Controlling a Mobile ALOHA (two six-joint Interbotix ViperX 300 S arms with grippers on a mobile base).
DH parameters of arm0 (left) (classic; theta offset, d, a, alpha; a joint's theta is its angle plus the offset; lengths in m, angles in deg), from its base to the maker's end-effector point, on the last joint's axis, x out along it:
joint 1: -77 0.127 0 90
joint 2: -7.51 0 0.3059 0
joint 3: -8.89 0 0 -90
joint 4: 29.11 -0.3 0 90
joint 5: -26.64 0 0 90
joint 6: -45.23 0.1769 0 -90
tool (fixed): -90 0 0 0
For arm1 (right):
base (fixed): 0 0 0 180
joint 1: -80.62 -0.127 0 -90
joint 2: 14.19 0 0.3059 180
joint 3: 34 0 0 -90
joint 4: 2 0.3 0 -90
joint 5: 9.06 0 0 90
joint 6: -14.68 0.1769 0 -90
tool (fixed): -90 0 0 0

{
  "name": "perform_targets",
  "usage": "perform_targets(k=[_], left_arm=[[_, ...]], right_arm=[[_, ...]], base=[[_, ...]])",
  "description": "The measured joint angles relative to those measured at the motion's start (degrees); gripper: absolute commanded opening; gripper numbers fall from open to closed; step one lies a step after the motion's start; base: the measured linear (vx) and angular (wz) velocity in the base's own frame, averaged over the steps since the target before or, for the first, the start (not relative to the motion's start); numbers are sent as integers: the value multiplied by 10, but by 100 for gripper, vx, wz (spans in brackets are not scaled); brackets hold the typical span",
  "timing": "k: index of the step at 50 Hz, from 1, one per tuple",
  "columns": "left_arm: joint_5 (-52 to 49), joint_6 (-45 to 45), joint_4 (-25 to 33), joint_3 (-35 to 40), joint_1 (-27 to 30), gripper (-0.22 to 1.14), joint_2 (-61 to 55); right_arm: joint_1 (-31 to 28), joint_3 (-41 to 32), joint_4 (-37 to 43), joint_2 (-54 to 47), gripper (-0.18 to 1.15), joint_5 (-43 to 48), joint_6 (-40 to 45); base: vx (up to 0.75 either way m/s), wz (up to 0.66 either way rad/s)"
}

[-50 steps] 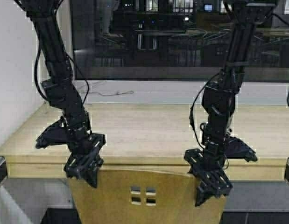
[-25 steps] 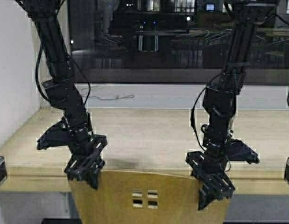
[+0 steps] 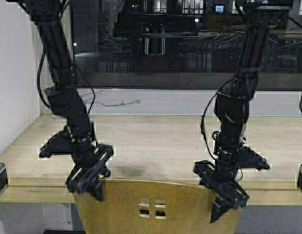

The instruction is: Push the chairs under the table

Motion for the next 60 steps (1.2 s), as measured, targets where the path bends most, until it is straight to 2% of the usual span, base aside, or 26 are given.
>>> perform_targets(k=[5, 25, 52, 60], left_arm=[[-9, 6, -1, -8, 0, 88, 0], [-18, 11, 1, -47, 0, 88, 73], [-22, 18, 0, -160, 2, 88, 289], [-21, 53, -6, -218, 4, 88, 367]], right_arm=[[4, -1, -4, 5, 91, -12, -8], [5, 53, -1, 82, 91, -17, 4], [21, 172, -6, 356, 91, -36, 3], [27, 194, -53, 439, 91, -42, -16]], base=[[-2, -1], [0, 0], [0, 0], [0, 0]])
